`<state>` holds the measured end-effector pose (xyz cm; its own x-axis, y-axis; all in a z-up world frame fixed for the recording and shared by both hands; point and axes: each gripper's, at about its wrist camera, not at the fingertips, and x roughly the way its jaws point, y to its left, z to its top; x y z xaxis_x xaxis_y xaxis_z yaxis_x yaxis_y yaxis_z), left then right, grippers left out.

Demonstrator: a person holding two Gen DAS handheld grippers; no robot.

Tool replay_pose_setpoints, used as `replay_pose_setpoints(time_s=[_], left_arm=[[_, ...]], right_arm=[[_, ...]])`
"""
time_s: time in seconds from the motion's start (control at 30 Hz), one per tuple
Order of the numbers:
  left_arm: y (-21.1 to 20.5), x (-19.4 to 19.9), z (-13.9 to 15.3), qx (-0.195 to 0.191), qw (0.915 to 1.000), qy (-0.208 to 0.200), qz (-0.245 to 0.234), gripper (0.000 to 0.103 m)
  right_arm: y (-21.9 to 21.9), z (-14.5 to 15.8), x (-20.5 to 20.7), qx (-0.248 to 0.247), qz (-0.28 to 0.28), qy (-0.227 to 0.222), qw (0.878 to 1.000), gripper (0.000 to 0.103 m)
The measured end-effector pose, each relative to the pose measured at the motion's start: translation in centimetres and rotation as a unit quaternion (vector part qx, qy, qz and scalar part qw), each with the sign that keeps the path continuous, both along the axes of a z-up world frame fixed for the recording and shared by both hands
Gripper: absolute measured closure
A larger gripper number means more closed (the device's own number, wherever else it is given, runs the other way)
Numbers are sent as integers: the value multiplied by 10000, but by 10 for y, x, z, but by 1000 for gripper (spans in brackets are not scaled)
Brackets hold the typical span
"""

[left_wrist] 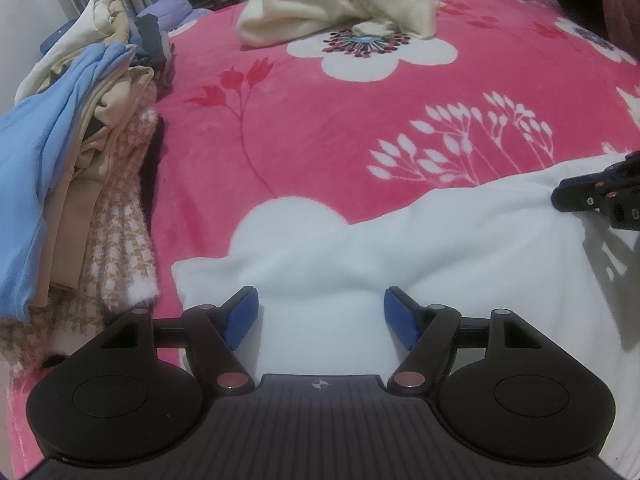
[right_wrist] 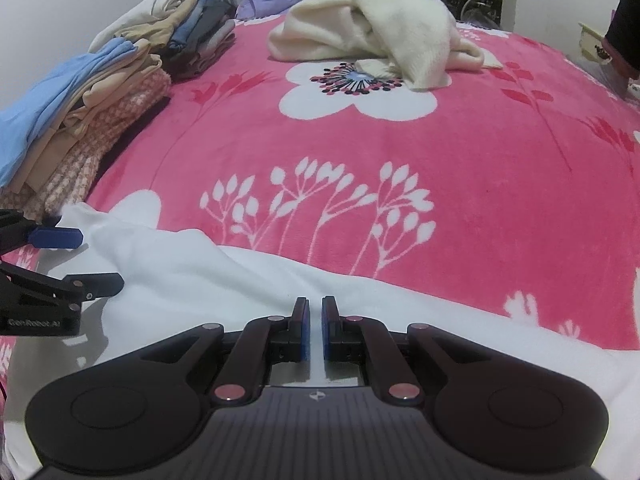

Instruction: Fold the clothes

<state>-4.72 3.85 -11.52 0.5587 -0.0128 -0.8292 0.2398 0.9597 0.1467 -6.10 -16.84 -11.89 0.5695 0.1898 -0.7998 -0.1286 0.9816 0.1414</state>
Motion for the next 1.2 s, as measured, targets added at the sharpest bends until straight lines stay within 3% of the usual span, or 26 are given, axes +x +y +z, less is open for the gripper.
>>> replay_pose_setpoints(time_s=[0.23, 0.37, 0.5, 0.67, 0.87, 0.97, 1.1, 1.2], left_arm=[[63, -33, 22, -891, 9952, -137, 387, 33], [103, -59, 22, -1422, 9873, 431, 565, 33], [121, -79, 19, -1723, 9796, 945, 425, 33], [124, -95, 7, -2150, 9623, 1662, 113, 32], [99, -113, 0, -1775, 9684, 1700, -428, 33], [97, -118, 11, -1855, 9677, 1578, -656, 33], [97, -123, 12, -2352, 9517, 1804, -800, 33], [89, -125, 0, -2552, 9432, 2009, -698, 35]], right_arm=[[-4, -1, -1, 91, 35, -26, 9999, 98], [-2, 1, 0, 24, 96, -9, 10000, 97], [0, 9, 0, 7, 167, -62, 9998, 94], [2, 39, -14, 326, 375, -480, 9976, 89], [22, 58, -41, 491, 1009, -507, 9924, 89], [22, 59, -53, 748, 1115, -371, 9903, 89], [25, 55, -69, 1230, 1397, -59, 9825, 85], [46, 46, -84, 1238, 1790, 139, 9759, 81]])
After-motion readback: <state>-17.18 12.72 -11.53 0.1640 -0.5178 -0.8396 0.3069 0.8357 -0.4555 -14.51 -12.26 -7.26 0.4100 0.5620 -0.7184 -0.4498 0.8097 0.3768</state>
